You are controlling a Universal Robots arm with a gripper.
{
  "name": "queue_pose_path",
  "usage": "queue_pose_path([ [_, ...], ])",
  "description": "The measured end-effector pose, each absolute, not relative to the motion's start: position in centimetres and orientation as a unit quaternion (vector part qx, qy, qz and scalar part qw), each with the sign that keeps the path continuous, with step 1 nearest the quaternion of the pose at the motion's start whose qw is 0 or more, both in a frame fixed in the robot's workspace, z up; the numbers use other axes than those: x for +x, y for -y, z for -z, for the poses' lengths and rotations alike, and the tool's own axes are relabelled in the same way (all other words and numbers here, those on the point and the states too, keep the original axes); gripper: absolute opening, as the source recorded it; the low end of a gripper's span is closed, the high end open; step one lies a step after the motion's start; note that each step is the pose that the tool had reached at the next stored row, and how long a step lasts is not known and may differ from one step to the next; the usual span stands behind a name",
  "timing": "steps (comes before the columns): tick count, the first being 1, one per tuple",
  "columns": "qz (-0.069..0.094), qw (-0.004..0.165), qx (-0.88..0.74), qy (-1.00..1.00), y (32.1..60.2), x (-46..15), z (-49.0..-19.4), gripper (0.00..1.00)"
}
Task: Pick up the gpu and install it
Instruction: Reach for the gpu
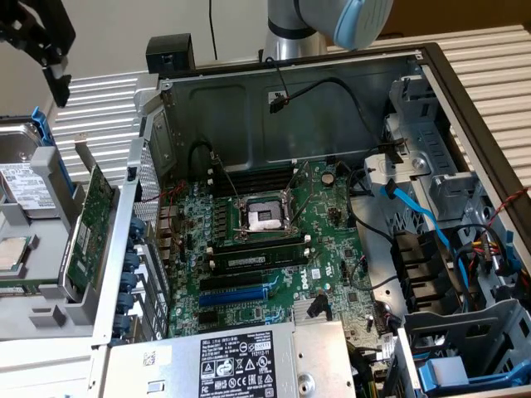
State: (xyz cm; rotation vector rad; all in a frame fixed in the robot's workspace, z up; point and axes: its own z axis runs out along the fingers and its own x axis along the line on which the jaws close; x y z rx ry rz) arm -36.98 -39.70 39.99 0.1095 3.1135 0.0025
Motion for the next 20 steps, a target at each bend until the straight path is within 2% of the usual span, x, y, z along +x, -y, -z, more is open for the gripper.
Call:
queue_pose_path([
  [20, -0.018, 0.018, 0.036, -0.999, 39.9, -39.3, -37.1, 0.99],
])
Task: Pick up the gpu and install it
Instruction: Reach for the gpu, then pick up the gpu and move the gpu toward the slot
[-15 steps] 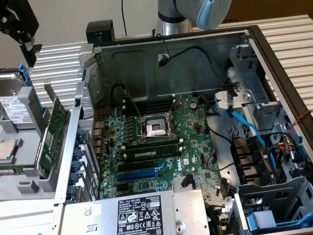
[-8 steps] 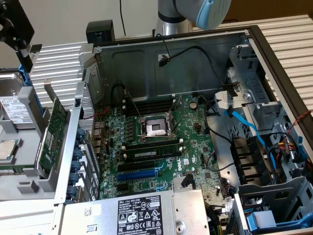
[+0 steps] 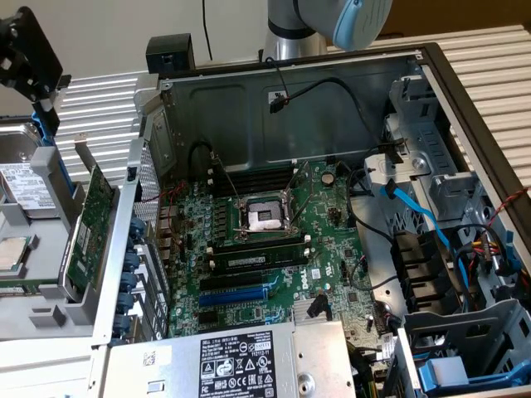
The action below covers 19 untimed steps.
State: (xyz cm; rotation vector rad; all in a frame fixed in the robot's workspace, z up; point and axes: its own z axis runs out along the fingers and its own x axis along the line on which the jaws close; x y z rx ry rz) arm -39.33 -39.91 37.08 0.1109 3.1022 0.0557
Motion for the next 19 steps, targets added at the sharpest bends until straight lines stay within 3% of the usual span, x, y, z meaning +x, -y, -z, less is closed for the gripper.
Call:
queue_pose_path([
  [19, -0.019, 0.015, 0.036, -0.999, 39.90, -39.66, -37.10, 0.99],
])
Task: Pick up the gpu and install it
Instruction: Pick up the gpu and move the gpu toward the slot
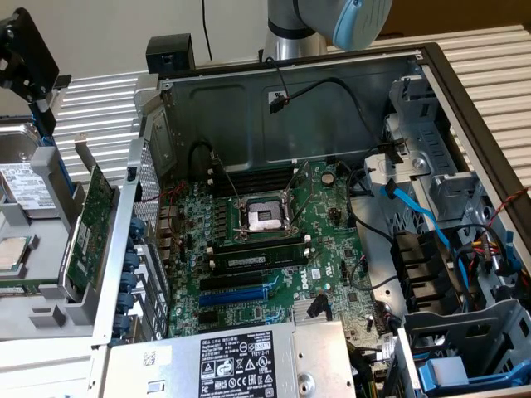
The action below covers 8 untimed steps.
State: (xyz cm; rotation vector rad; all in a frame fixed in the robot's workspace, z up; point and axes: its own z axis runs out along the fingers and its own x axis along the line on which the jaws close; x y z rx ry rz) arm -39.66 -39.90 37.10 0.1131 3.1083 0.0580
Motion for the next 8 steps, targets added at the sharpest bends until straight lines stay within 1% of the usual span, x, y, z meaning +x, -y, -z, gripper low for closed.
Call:
queue_pose_path([
  [2, -0.019, 0.015, 0.036, -0.999, 39.90, -39.66, -37.10, 0.99],
  [3, -0.019, 0.015, 0.036, -0.999, 39.90, -39.66, -37.10, 0.97],
  [4, -0.019, 0.015, 0.036, -0.999, 39.90, -39.66, -37.10, 0.90],
  [5, -0.019, 0.015, 0.036, -0.999, 39.90, -39.66, -37.10, 0.90],
  [6, -0.019, 0.015, 0.036, -0.999, 39.91, -39.66, -37.10, 0.84],
  [7, -0.019, 0.015, 0.036, -0.999, 39.90, -39.66, -37.10, 0.84],
  [8, -0.019, 0.015, 0.036, -0.999, 39.90, -39.66, -37.10, 0.78],
])
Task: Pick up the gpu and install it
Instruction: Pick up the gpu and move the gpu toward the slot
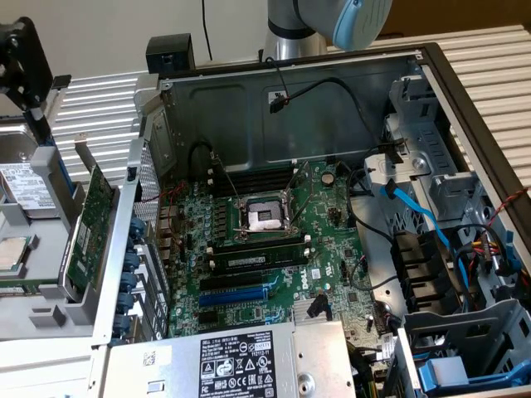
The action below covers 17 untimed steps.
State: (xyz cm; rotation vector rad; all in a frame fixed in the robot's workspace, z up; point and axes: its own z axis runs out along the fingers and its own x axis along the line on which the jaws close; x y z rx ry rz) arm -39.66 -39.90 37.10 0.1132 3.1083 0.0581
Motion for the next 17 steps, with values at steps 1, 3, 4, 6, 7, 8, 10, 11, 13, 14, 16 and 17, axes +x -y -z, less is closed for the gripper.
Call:
queue_pose_path([
  [1, -0.019, 0.015, 0.036, -0.999, 39.9, -39.7, -37.1, 0.78],
  [3, -0.019, 0.016, 0.036, -0.999, 39.9, -40.0, -37.0, 0.72],
  [4, -0.019, 0.016, 0.036, -0.999, 39.9, -40.2, -36.9, 0.72],
  [6, -0.019, 0.016, 0.036, -0.999, 39.9, -40.7, -36.7, 0.72],
  [7, -0.019, 0.016, 0.036, -0.999, 39.9, -41.0, -36.6, 0.72],
  [8, -0.019, 0.018, 0.036, -0.999, 39.9, -41.3, -36.4, 0.72],
  [10, -0.019, 0.022, 0.036, -0.999, 39.9, -41.6, -36.2, 0.72],
  [11, -0.019, 0.025, 0.036, -0.999, 39.9, -41.7, -36.2, 0.72],
  [13, -0.020, 0.032, 0.036, -0.999, 39.9, -41.9, -36.1, 0.72],
  [14, -0.021, 0.036, 0.036, -0.998, 39.9, -42.0, -36.0, 0.72],
  [16, -0.021, 0.039, 0.036, -0.998, 40.0, -42.1, -35.9, 0.72],
  [17, -0.021, 0.039, 0.036, -0.998, 40.0, -42.1, -35.9, 0.72],
])
